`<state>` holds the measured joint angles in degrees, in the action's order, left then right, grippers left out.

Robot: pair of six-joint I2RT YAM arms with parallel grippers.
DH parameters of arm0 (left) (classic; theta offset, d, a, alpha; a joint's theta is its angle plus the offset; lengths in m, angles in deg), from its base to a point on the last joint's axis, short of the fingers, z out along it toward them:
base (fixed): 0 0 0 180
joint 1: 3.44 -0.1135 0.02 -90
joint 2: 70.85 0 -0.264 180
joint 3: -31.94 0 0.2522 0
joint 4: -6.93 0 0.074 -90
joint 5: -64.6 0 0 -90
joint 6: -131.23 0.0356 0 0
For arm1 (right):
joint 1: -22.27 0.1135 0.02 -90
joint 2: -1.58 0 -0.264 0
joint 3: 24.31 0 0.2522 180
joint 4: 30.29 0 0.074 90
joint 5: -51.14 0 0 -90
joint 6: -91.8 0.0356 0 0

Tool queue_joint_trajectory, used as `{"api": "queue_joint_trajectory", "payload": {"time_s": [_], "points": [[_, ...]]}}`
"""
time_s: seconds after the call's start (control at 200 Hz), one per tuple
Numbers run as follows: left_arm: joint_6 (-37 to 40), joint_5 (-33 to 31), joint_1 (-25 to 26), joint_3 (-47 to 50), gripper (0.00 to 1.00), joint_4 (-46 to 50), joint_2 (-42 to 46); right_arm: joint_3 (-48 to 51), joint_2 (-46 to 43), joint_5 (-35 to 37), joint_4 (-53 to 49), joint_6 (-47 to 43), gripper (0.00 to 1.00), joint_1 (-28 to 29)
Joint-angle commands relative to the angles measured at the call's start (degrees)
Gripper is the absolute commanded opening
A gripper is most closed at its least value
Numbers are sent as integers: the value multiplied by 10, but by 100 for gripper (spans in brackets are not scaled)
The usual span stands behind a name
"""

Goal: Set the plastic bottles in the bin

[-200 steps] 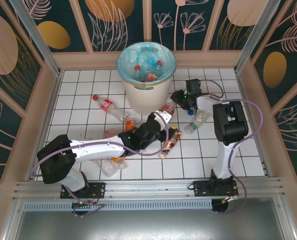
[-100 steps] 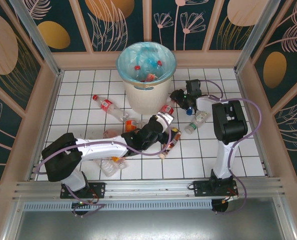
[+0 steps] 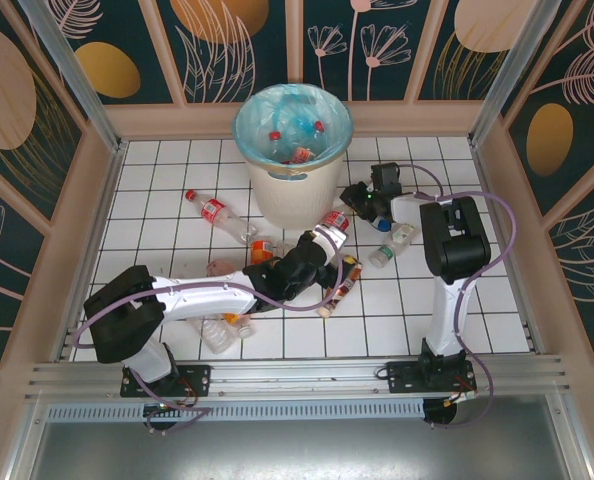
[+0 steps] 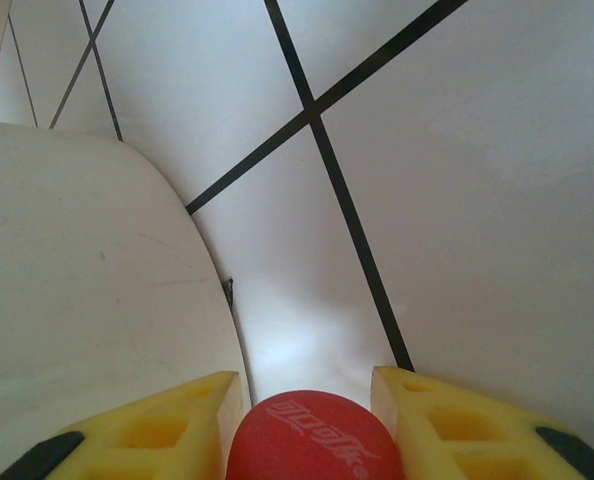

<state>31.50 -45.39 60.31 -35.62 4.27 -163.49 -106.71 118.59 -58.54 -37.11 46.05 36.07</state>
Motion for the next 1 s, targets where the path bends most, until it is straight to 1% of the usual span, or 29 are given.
{"api": "queue_joint_trajectory", "payload": {"time_s": [0.0, 0.035, 0.215, 0.385, 0.606, 0.761, 0.876, 0.926, 0.991], "points": [[0, -5, -3, -16, 82, -1, -7, 17, -25, 6, 11, 3, 34, -2], [1, -5, -3, -16, 82, 0, -6, 18, -35, 10, 9, 2, 33, -2], [2, 7, -3, -16, 82, -3, 7, 30, -103, 36, 1, -4, 21, -2], [13, 3, -2, -16, 81, -1, 42, 52, -186, 95, -5, -25, 19, 4], [35, 16, -2, -43, 78, 12, 124, 63, -298, 203, -29, -66, 16, 37], [64, 10, -3, -45, 77, 15, 180, 63, -366, 307, -52, -111, 15, 70], [98, -8, -2, -32, 77, 2, 224, 56, -413, 386, -85, -149, 15, 96], [120, -33, -2, -23, 77, -18, 245, 49, -432, 419, -107, -162, 15, 105], [154, -72, -2, 14, 78, -51, 272, 41, -460, 460, -131, -185, 15, 126]]}}
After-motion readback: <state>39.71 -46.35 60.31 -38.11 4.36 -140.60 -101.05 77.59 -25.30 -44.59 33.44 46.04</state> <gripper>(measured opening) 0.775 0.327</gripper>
